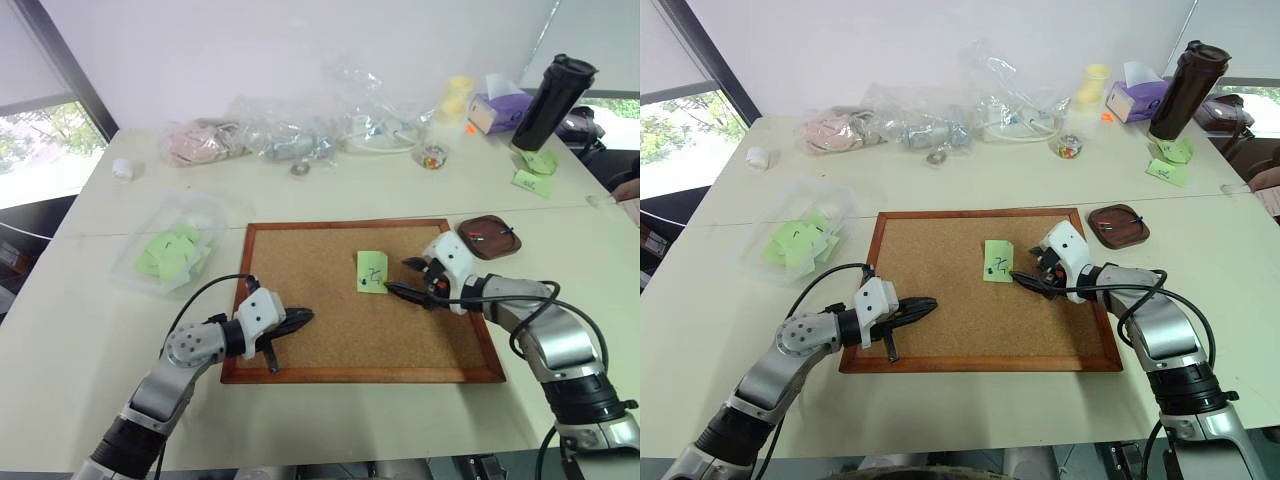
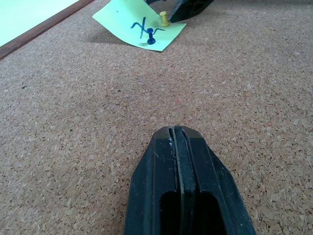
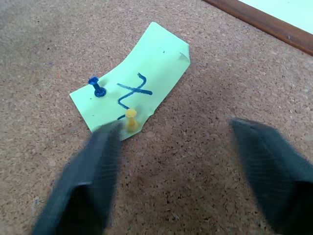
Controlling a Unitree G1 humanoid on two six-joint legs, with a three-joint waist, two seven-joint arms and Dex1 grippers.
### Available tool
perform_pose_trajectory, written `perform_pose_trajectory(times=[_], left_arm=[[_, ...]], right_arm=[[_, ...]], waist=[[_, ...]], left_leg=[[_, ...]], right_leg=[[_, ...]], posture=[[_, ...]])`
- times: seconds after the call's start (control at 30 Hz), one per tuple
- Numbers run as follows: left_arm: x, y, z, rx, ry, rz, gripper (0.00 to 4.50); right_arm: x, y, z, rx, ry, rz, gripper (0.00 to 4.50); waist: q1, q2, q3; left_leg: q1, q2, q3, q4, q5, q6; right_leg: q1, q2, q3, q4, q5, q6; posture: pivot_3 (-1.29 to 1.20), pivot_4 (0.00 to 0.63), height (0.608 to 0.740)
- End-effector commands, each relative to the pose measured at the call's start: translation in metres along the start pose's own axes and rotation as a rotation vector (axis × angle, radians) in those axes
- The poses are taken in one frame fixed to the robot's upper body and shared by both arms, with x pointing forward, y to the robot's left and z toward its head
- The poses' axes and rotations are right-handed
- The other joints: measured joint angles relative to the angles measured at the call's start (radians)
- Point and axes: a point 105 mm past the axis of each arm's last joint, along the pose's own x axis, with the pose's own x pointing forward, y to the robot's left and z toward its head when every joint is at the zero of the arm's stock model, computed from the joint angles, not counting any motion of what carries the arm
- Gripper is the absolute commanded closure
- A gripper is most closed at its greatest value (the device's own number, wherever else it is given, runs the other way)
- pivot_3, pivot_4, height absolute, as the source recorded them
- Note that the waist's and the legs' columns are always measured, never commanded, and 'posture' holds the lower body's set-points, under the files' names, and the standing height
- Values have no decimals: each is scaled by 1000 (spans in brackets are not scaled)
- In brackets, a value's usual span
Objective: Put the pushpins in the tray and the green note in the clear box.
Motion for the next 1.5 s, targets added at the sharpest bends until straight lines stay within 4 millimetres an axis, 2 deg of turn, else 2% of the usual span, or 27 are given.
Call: perform_pose_trajectory(times=[0.03, 0.23, 0.33, 0.63, 0.83, 0.93, 1.0, 1.07, 1.13, 1.37, 1.43, 1.5], left_arm=[[-8, -12, -39, -83, 152, -18, 4500], [-9, -12, -39, -81, 154, -19, 4500], [-10, -12, -40, -82, 157, -17, 4500], [-11, -12, -40, -80, 162, -8, 4500], [-13, -13, -39, -79, 163, -4, 4500], [-13, -13, -38, -78, 163, -5, 4500], [-13, -13, -38, -79, 163, -4, 4500], [-13, -13, -37, -78, 162, -4, 4500], [-12, -13, -36, -76, 161, -6, 4500], [-11, -10, -35, -72, 160, -8, 4500], [-11, -10, -35, -71, 161, -8, 4500], [-11, -10, -35, -71, 163, -12, 4500]], right_arm=[[-4, 7, 20, -53, -77, 30, 606], [-4, 23, 38, -63, -176, 112, 606], [0, 29, 40, -71, -187, 152, 606], [15, 31, 23, -74, -127, 189, 606], [19, 22, 11, -44, -101, 176, 606], [18, 21, 10, -28, -106, 173, 1470], [18, 21, 9, -21, -106, 169, 2413], [18, 21, 8, -5, -109, 170, 3558], [18, 22, 7, 6, -108, 174, 4444], [18, 22, 2, -13, -88, 166, 4444], [16, 21, 5, -13, -102, 156, 4444], [12, 18, 18, -5, -147, 135, 4444]], waist=[[0, 0, 0], [0, 0, 0], [-1, 0, 0], [-2, 0, 0], [-5, 0, 0], [-7, 0, 0], [-7, 0, 0], [-7, 0, 0], [-7, 0, 0], [-6, 0, 0], [-6, 0, 0], [-5, 0, 0]], left_leg=[[0, 0, 0, 0, 0, 0], [0, 0, 0, 0, 0, 0], [0, 0, 0, 0, 0, 0], [0, 0, 0, -1, 0, 0], [0, 0, 0, -1, 0, 0], [0, 0, 0, -2, 0, 0], [0, 0, 0, -2, 0, 0], [0, 0, 0, -2, 0, 0], [0, 0, 0, -2, 0, 0], [0, 0, 0, -2, 0, 0], [0, 0, 0, -2, 0, 0], [0, 0, 0, -2, 0, 0]], right_leg=[[0, 0, 0, 0, 0, 0], [0, 0, 0, 0, 0, 0], [0, 0, 0, 0, 0, 0], [0, 0, 0, 0, 0, 0], [0, 0, 0, 0, 0, 0], [-1, 0, 0, 0, 0, 0], [-1, 0, 0, 0, 0, 0], [-1, 0, 0, 0, 0, 0], [-1, 0, 0, 0, 0, 0], [-1, 0, 0, 0, 0, 0], [-1, 0, 0, 0, 0, 0], [-1, 0, 0, 0, 0, 0]], posture=[[0, 150, 740], [0, 150, 740], [0, 150, 740], [0, 150, 740], [0, 150, 740], [0, 150, 740], [0, 150, 740], [0, 150, 740], [0, 150, 740], [0, 150, 740], [0, 150, 740], [0, 150, 740]])
